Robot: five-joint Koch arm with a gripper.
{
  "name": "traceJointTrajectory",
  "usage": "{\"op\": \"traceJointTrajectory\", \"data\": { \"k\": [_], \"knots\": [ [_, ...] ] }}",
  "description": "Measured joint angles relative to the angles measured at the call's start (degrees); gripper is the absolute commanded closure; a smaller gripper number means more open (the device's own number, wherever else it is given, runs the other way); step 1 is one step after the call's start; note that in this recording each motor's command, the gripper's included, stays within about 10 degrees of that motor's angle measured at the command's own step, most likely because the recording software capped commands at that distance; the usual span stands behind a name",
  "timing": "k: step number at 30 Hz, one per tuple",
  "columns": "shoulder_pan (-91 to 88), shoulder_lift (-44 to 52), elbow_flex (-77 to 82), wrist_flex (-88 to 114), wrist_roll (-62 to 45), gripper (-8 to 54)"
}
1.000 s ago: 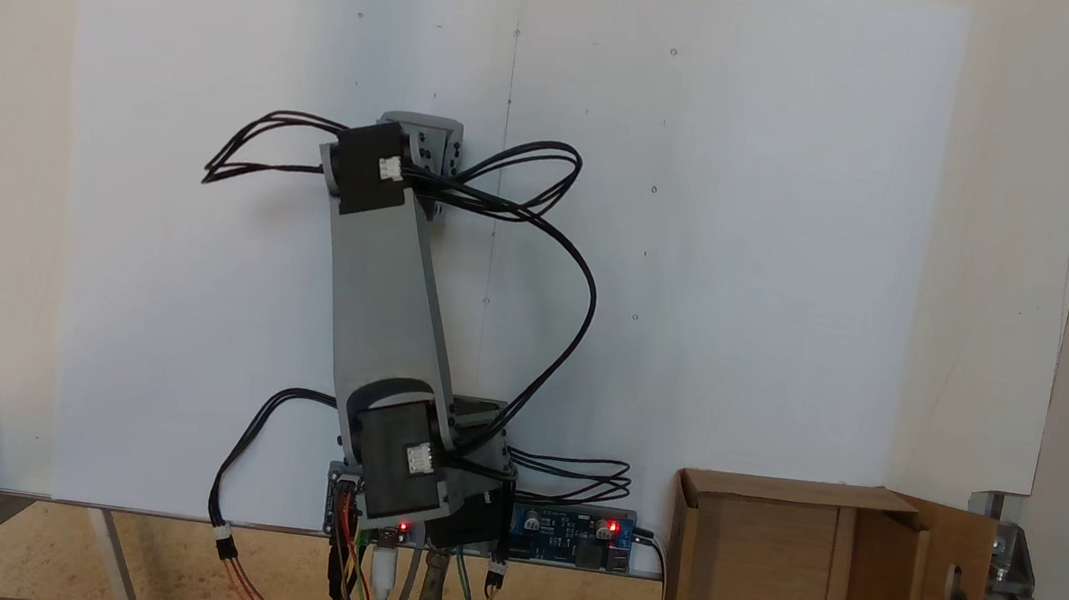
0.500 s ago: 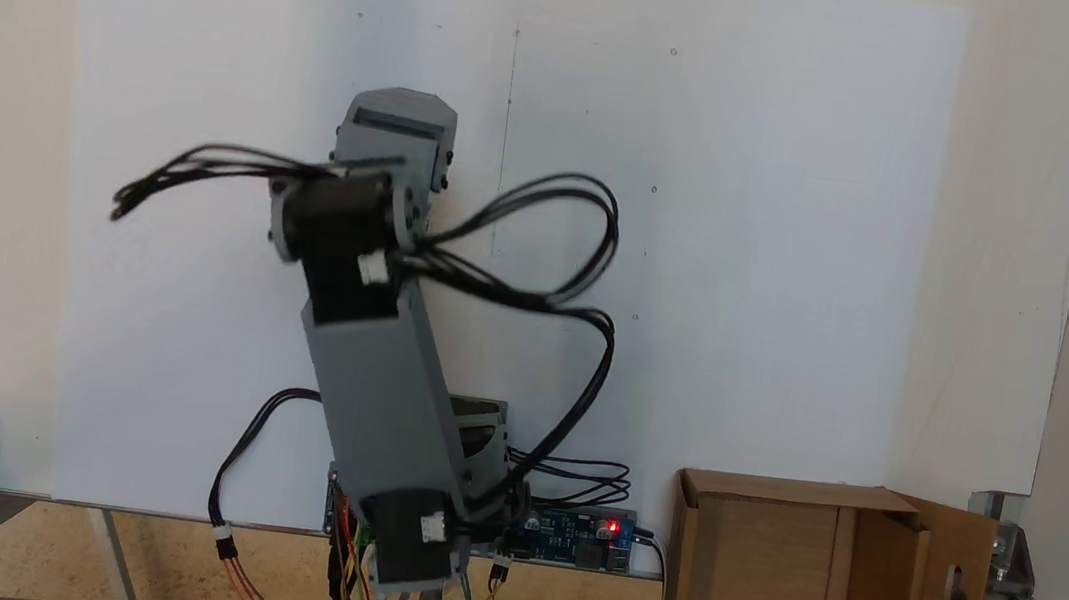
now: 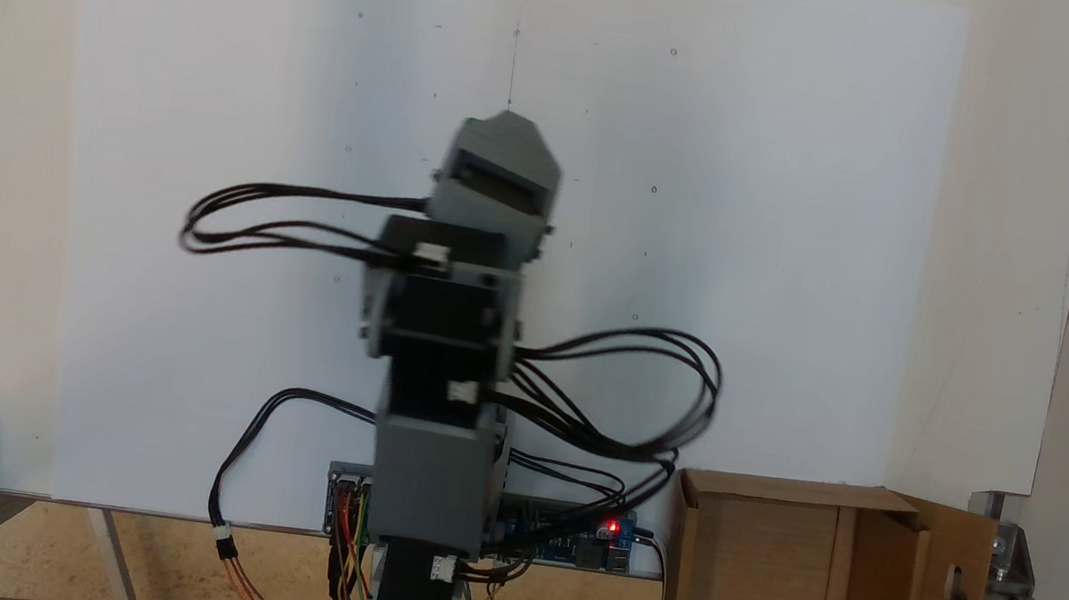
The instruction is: Grasp a green dice and put it in the bin.
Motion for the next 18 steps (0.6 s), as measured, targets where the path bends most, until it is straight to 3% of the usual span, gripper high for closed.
{"op": "traceJointTrajectory", "data": {
  "k": [8,18],
  "knots": [
    [32.52,-0.79,0.09,0.09,-16.17,34.0],
    [74.09,-8.53,-4.92,0.0,-34.8,34.0]
  ]
}}
